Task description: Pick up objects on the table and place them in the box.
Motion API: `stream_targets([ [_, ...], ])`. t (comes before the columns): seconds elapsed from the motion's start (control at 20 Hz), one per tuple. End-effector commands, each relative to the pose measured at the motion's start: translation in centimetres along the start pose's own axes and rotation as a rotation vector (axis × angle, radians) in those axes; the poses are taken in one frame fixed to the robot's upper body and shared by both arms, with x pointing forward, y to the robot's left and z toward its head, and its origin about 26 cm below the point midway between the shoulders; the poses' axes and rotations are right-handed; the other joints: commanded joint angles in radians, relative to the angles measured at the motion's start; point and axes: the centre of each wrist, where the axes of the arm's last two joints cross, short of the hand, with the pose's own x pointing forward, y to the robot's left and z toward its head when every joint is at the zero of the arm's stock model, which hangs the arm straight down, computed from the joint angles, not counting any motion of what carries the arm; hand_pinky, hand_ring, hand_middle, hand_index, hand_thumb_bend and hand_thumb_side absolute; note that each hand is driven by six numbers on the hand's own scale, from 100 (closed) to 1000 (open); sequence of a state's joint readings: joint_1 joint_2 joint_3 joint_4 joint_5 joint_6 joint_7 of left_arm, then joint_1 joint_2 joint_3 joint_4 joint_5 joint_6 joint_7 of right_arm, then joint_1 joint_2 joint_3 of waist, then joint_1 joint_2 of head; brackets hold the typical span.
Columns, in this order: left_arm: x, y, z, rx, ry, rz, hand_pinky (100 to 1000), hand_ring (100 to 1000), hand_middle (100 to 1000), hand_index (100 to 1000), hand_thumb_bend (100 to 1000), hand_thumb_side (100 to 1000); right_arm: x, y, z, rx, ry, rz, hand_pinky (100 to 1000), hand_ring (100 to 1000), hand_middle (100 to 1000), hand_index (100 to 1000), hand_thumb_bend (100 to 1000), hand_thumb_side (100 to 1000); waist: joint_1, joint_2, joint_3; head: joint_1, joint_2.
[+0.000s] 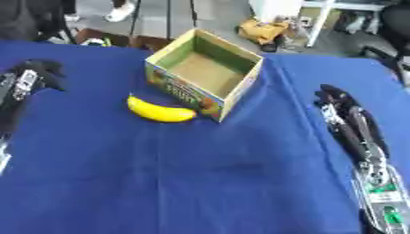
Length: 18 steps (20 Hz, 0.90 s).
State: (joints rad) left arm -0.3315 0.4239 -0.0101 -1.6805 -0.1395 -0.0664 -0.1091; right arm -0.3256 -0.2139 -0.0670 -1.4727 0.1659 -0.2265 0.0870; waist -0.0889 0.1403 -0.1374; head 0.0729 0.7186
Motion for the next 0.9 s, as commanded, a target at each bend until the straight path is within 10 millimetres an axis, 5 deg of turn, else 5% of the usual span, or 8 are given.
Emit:
stream_targets([
  [0.05,0.7,0.8,-1.4,-0.076,-0.022,-0.095,662,550,600,748,470,905,0.5,-0.6,-0.5,0.005,-0.02,0.025,852,768,774,889,100,769,0.004,-0.017,-0.005,0.003,-0.011],
  [0.55,1.8,1.1,-5.8,-0.28,-0.043,-0.322,672,566,602,755,538,817,0.4,-0.4,-0.5,0.018,-0.018,0.022,852,768,774,889,100,769,0.007,-0.026,-0.017,0.01,-0.018],
  [0.9,2.1,0.8,-8.9,-0.474,-0.041,-0.513,679,574,582,750,694,677,0.3,-0.1,-0.4,0.034,-0.016,0.019,852,768,774,889,100,769,0.007,-0.032,-0.03,0.026,-0.013],
])
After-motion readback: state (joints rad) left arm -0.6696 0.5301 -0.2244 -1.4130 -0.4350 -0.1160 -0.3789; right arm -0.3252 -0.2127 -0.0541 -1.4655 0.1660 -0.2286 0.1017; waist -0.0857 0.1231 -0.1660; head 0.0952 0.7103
